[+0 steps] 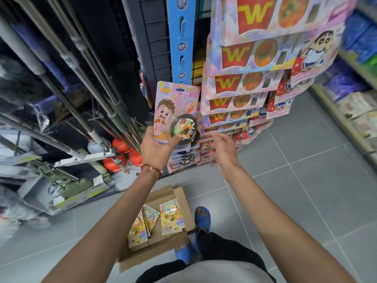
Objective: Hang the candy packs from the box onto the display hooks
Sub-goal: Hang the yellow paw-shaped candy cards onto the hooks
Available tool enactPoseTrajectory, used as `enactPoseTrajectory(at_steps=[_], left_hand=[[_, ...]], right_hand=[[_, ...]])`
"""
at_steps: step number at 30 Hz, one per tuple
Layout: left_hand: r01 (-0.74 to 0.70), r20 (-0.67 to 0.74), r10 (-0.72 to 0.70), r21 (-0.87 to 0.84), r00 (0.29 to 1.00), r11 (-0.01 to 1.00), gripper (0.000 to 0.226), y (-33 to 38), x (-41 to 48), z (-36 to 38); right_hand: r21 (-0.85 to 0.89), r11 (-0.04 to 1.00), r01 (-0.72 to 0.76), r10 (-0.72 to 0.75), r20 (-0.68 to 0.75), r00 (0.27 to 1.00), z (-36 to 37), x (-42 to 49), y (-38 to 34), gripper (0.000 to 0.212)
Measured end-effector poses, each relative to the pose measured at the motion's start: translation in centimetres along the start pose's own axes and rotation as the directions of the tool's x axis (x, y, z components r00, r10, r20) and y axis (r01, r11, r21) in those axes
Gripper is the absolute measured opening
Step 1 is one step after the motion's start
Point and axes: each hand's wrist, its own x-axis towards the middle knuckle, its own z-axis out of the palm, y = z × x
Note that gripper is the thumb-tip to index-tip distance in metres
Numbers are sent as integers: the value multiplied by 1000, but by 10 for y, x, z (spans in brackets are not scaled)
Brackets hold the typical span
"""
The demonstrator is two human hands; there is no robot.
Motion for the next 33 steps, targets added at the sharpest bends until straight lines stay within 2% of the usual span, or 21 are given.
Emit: enactPoseTrajectory(at_steps=[8,19,24,26,29,33], left_hand=[[-45,47,45,-8,998,999,60,12,12,5],[48,100,-43,-44,994,998,70,-13,17,12],[103,182,-96,-32,979,994,86,-25,24,20],[121,219,-112,-31,969,992,81,-27,24,22],[158,207,-144,-49,968,986,58,-32,21,25],[249,156,-236,-74,959,966,53,-45,13,24]], right_hand=[[108,990,-89,88,16,996,2,0,-5,8],[132,979,-157,157,11,988,-4,1,-1,7],[114,978,-174,169,56,984,0,3,6,12],[92,980,-178,172,73,982,4,7,8,13],[47,982,-184,180,81,980,12,15,16,11],[-18,976,-216,216,128,968,29,17,31,13]])
